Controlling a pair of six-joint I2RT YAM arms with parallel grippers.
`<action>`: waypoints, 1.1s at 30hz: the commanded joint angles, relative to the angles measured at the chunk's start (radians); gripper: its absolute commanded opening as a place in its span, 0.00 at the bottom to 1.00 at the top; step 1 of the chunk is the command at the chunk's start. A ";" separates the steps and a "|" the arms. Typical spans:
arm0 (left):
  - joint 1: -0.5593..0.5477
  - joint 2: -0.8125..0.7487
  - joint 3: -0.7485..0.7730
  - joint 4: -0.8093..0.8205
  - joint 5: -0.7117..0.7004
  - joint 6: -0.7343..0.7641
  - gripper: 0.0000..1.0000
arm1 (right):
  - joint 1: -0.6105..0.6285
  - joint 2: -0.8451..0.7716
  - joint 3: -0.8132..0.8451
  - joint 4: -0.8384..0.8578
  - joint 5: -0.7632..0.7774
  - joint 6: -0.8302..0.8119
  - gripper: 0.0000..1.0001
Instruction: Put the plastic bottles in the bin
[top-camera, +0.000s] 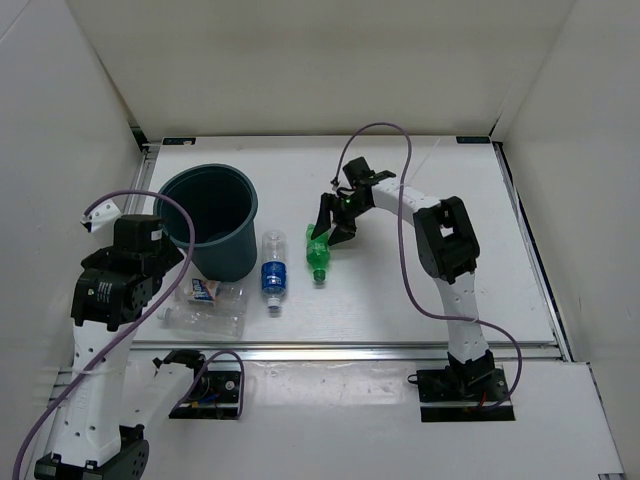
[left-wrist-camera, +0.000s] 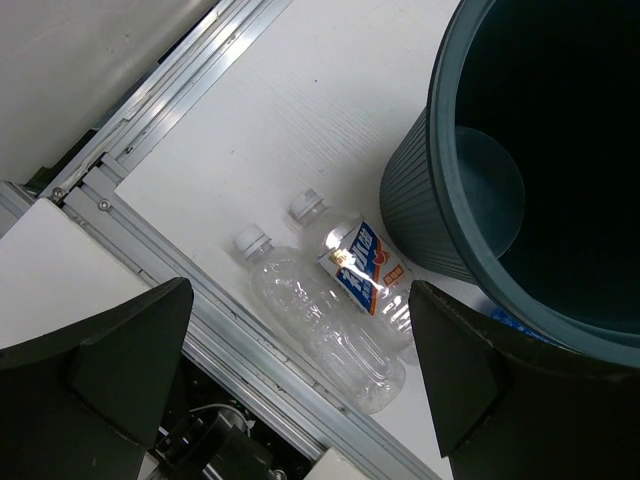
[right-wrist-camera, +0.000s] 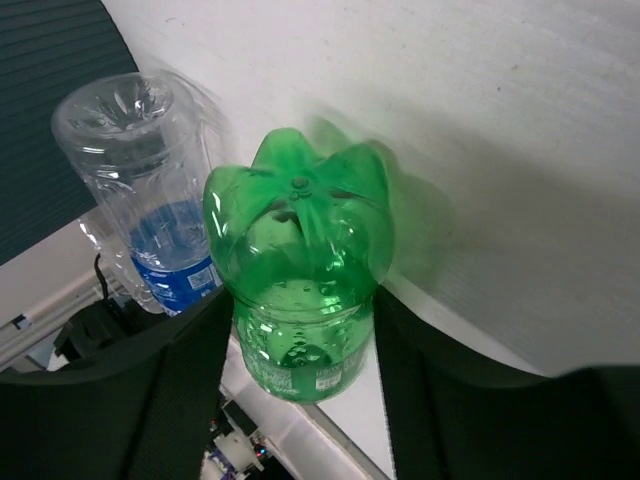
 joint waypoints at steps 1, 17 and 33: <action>-0.004 0.006 0.016 -0.020 0.001 0.018 1.00 | 0.005 -0.027 0.002 0.026 -0.031 -0.010 0.59; -0.004 -0.033 -0.033 -0.020 -0.007 -0.002 1.00 | 0.005 -0.250 0.023 -0.014 -0.031 -0.028 0.30; -0.004 -0.064 -0.012 -0.023 -0.017 0.024 1.00 | 0.223 -0.154 0.698 0.166 0.242 0.085 0.29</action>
